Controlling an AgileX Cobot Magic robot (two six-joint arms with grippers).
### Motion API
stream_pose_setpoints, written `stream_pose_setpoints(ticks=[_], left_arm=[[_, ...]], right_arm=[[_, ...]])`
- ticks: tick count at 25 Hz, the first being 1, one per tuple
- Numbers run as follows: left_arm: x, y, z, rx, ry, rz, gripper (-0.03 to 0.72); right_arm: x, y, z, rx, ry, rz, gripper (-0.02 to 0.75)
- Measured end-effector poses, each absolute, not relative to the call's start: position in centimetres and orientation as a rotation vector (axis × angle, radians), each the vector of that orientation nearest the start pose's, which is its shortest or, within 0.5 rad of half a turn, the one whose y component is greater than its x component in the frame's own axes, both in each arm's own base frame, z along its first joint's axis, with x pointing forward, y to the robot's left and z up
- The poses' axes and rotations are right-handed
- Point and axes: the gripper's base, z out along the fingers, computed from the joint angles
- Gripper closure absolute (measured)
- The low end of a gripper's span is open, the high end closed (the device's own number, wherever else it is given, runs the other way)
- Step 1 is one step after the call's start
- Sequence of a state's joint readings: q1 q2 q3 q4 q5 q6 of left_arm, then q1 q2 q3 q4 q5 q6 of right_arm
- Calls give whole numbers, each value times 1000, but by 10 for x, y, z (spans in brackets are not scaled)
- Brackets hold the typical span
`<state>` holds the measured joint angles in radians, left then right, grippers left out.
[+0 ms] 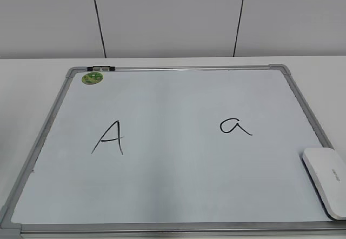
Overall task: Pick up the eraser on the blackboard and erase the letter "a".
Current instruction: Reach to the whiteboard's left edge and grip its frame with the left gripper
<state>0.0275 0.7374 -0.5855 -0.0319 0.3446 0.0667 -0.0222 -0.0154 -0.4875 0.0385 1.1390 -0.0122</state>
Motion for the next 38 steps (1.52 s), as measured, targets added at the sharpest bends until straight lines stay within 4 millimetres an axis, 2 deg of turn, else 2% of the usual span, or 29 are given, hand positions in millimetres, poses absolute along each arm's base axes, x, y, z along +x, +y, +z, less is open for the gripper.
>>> stream_pose_setpoints(ticks=[10, 28, 38], left_arm=[[204, -8, 259, 71, 2267, -21, 227], [309, -17, 237, 45, 2740, -114, 227], [354, -20, 202, 63, 2935, -152, 228]], right_arm=[[-9, 3, 267, 7, 2121, 26, 150], [-9, 3, 267, 7, 2121, 26, 150], [-9, 3, 267, 7, 2121, 26, 150]])
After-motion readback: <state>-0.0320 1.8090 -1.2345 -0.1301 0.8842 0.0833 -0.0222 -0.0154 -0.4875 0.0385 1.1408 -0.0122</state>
